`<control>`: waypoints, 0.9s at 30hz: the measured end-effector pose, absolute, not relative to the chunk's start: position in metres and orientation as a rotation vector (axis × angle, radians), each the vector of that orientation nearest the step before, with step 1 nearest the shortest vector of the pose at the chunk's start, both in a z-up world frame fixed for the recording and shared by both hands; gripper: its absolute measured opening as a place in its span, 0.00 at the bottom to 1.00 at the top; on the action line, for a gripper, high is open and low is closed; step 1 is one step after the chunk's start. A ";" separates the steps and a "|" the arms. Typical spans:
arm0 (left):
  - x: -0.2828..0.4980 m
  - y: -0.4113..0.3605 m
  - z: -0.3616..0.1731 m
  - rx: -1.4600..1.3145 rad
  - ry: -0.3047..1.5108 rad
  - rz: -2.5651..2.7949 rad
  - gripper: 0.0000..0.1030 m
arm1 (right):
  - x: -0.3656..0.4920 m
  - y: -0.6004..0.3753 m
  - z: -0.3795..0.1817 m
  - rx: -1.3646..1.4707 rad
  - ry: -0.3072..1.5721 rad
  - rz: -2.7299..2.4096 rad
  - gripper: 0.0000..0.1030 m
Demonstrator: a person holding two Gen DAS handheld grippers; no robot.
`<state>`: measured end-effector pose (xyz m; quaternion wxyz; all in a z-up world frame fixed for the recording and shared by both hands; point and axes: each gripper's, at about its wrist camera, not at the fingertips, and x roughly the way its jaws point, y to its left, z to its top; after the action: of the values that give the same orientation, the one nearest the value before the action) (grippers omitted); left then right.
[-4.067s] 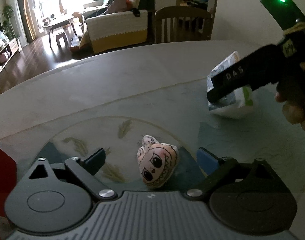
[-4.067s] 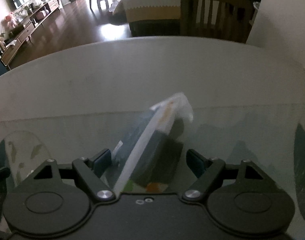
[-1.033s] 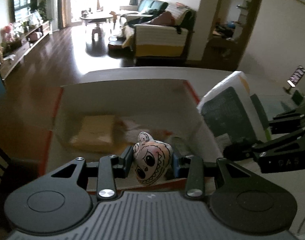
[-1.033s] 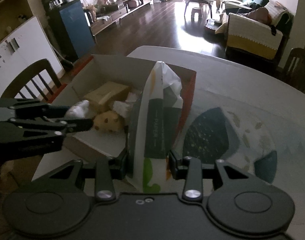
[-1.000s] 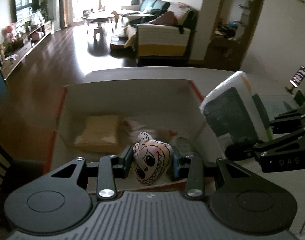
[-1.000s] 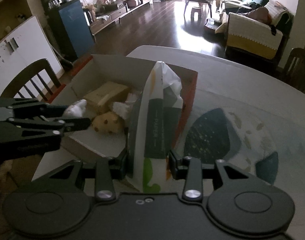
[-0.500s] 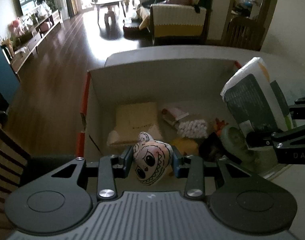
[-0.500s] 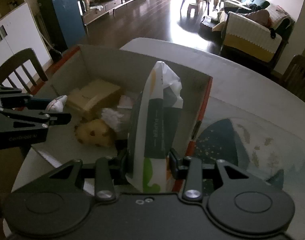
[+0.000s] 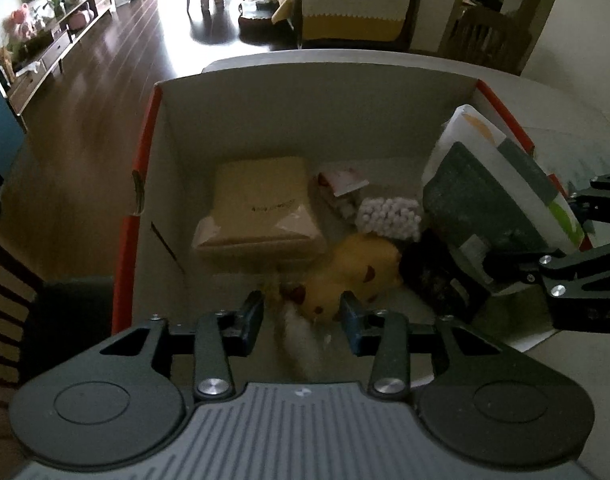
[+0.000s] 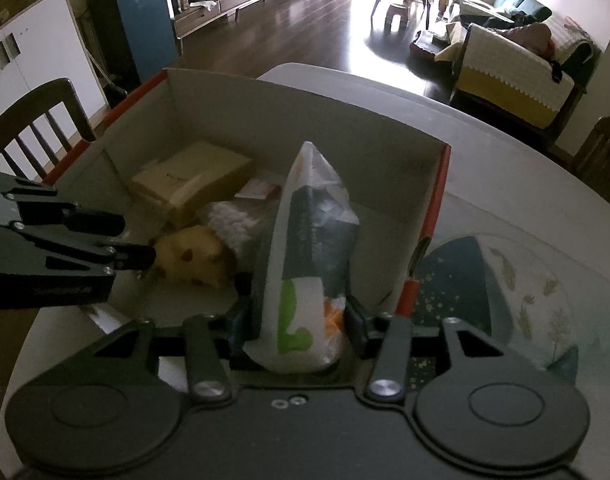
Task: Organize objects
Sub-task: 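Open both grippers to release plush doll and tissue pack into the box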
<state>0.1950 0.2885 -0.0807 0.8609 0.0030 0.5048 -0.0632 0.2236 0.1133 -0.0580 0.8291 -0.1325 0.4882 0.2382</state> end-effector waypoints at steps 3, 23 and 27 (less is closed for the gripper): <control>0.191 0.290 -0.079 -0.007 1.041 -0.141 0.56 | 0.222 0.112 -0.056 -0.273 1.039 0.517 0.56; 0.160 0.287 -0.035 -0.038 0.908 -0.157 0.69 | 0.194 0.096 -0.016 -0.254 0.946 0.561 0.71; 0.152 0.289 -0.025 -0.050 0.884 -0.156 0.69 | 0.185 0.092 -0.004 -0.239 0.910 0.582 0.73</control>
<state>0.1520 0.2889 -0.0251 0.9006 -0.0241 0.4273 -0.0756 0.1852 0.0916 -0.0042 0.8509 -0.1133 0.4323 0.2762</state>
